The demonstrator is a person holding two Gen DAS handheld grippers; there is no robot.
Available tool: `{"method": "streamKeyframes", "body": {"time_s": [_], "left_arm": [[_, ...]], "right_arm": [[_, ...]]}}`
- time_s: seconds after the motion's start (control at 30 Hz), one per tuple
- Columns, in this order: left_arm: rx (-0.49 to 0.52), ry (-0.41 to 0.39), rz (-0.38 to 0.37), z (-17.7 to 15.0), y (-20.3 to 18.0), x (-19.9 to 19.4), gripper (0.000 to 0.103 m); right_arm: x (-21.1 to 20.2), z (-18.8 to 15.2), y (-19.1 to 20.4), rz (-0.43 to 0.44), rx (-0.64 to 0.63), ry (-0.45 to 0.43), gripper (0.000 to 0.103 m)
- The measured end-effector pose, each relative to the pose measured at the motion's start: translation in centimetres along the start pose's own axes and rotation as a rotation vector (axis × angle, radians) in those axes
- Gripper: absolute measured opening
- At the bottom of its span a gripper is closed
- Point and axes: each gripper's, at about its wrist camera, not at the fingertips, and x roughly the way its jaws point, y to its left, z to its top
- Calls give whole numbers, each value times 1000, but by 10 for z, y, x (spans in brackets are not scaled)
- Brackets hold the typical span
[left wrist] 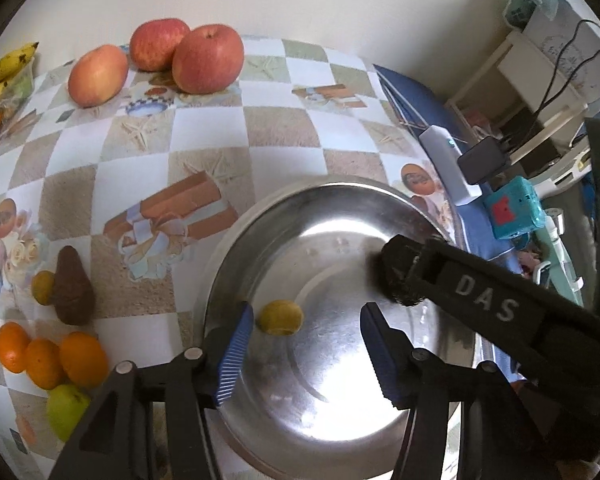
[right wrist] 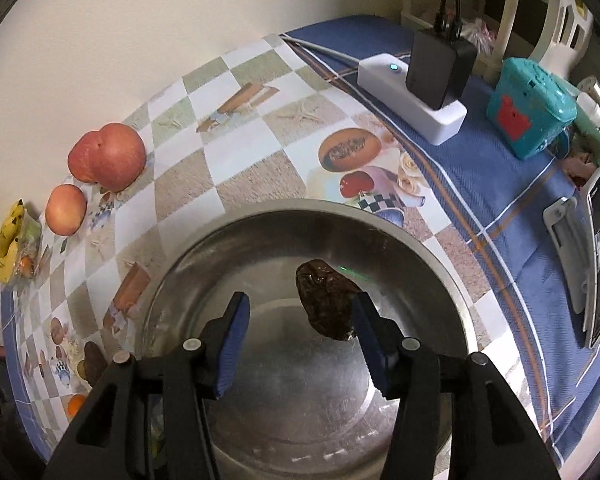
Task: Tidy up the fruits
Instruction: 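Open both grippers to drop the fruits into the steel plate, then withdraw both open grippers from the plate toward the fruit pile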
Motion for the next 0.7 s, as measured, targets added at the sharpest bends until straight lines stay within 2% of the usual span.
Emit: {"method": "streamKeyframes", "body": {"time_s": [0.17, 0.23, 0.27, 0.4, 0.47, 0.57, 0.6, 0.67, 0.7], "left_arm": [[-18, -24, 20, 4, 4, -15, 64], [-47, -33, 45, 5, 16, -22, 68], [-57, -33, 55, 5, 20, -22, 68], [-121, -38, 173, 3, 45, -30, 73], [-171, -47, 205, 2, 60, -33, 78], [-233, -78, 259, 1, 81, -41, 91], [-247, -90, 290, -1, 88, -44, 102], [-270, -107, 360, -6, 101, -51, 103], [-286, -106, 396, -8, 108, -53, 103]], "right_arm": [[-5, -1, 3, -4, -13, -8, 57], [-5, -3, 4, -9, -20, -7, 72], [-4, -3, 5, -13, -24, -9, 74], [-3, -4, 5, -26, -18, -13, 74], [-2, -5, 6, -28, -20, -7, 74], [-1, -7, 12, -18, -34, 2, 74], [-1, -8, 14, -17, -42, 3, 74], [-2, -11, 21, -18, -65, 2, 76], [-2, -13, 24, -18, -78, 0, 82]]}}
